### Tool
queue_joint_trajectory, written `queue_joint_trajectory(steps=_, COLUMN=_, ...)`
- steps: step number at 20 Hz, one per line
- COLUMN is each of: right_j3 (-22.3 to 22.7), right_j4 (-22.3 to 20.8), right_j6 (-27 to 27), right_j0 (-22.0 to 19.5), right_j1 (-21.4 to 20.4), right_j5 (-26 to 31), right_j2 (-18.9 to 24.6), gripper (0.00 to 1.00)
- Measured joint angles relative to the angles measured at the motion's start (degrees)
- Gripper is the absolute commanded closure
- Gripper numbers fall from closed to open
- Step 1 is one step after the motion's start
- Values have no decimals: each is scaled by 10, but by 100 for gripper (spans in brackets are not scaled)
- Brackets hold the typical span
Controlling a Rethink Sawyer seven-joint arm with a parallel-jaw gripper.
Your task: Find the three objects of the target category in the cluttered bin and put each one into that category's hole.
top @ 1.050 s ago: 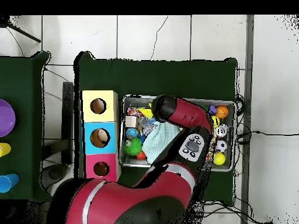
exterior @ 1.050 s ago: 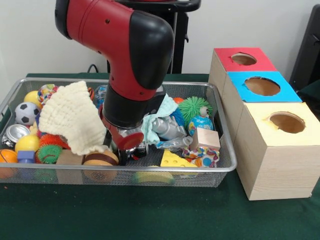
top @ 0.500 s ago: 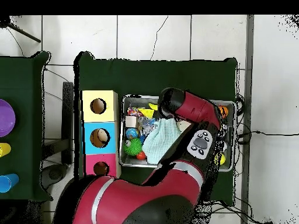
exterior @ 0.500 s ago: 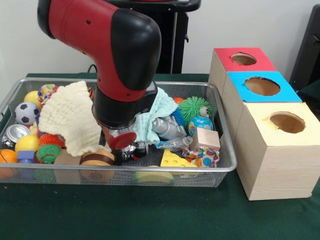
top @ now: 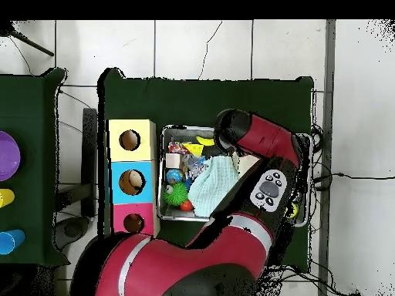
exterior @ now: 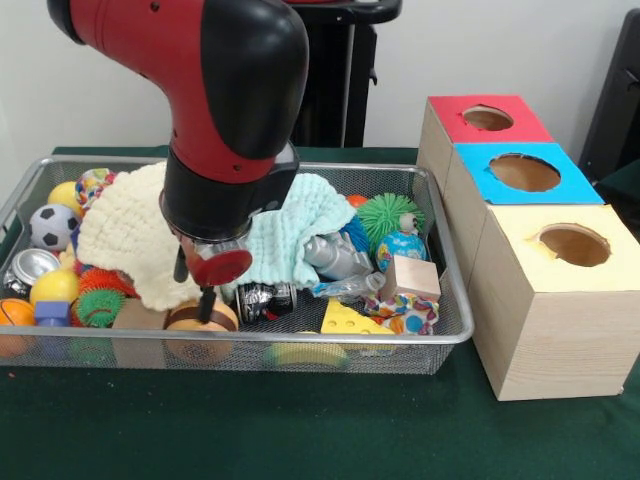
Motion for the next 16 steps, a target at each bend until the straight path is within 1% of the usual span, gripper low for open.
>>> queue_joint_trajectory(steps=9, right_j3=-16, right_j4=21, right_j6=2, right_j0=0, right_j1=-3, right_j5=13, right_j2=-6, gripper=0)
queue_joint_trajectory(steps=16, right_j3=-54, right_j4=44, right_j6=18, right_j0=-1, right_j1=15, right_j5=56, right_j2=-24, gripper=0)
